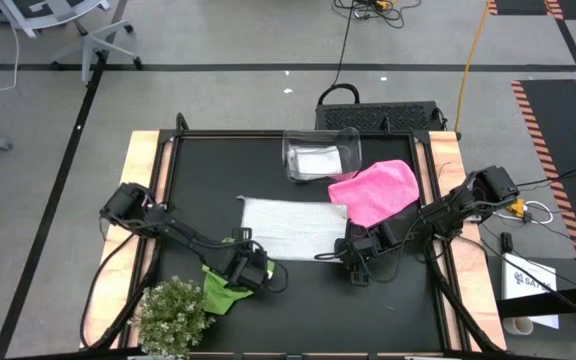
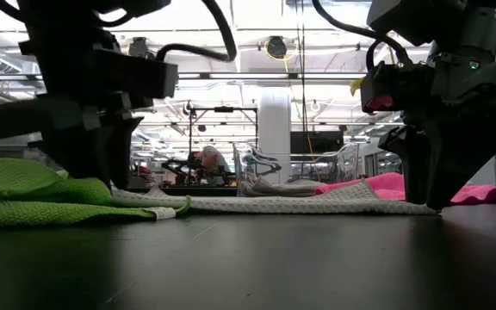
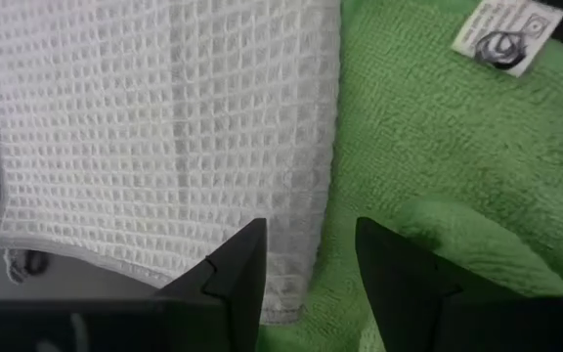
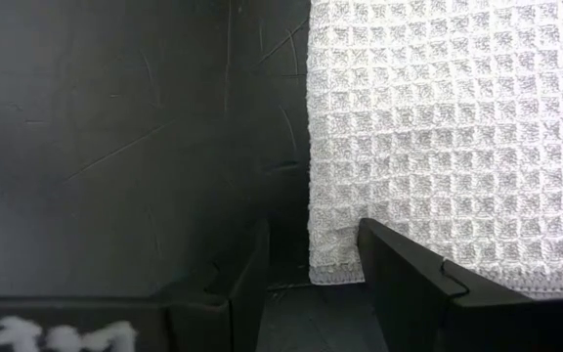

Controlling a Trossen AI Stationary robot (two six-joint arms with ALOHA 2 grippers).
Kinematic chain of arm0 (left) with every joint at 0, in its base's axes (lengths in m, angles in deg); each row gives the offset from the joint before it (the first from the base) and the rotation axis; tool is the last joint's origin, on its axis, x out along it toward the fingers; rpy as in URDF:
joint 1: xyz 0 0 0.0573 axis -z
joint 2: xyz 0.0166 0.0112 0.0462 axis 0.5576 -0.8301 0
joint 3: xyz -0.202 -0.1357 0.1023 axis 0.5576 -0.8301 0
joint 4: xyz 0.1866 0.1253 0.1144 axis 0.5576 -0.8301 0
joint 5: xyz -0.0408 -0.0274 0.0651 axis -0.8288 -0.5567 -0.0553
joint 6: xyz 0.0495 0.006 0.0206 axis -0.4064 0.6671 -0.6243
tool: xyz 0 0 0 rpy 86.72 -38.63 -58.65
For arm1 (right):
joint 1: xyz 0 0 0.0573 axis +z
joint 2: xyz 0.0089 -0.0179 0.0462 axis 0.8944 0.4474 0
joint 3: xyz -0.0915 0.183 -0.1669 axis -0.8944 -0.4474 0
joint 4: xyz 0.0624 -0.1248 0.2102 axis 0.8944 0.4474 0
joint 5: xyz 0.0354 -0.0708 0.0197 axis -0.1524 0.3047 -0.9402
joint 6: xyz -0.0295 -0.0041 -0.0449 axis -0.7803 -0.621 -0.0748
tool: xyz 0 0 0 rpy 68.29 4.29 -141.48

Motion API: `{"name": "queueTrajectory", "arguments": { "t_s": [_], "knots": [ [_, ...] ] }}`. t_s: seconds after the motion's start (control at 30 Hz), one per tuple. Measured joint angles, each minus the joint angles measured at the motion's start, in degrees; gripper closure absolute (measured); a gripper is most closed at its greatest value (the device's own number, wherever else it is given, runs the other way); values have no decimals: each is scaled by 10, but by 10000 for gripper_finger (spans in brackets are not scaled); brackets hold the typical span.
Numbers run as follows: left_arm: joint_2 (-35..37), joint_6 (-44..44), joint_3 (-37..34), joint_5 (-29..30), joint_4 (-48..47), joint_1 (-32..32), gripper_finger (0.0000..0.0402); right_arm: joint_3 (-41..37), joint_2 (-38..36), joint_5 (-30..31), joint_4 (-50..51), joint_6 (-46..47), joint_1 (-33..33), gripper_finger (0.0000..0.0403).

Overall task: Fold microfiber towels
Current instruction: Fold the gray microfiber cloth

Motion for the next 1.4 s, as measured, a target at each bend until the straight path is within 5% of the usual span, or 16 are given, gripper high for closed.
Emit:
{"name": "queueTrajectory", "arguments": {
  "t_s": [0.73, 0.97, 1.13, 1.3, 1.4],
  "knots": [
    [-6, 90, -27, 19, 15, 0, 240, 0, 0, 7, 0, -4, 0, 251],
    [-6, 101, -27, 18, 15, 0, 245, 0, 0, 32, 1, -4, 0, 309],
    [-6, 98, -27, -4, 17, 0, 300, 0, 0, 23, 1, 5, 0, 388],
    [-7, 102, -24, -25, 15, 0, 388, 0, 0, 15, 0, 12, 0, 396],
    [-8, 103, -13, -27, 11, -2, 390, 0, 0, 14, 0, 10, 0, 400]
  ]
}}
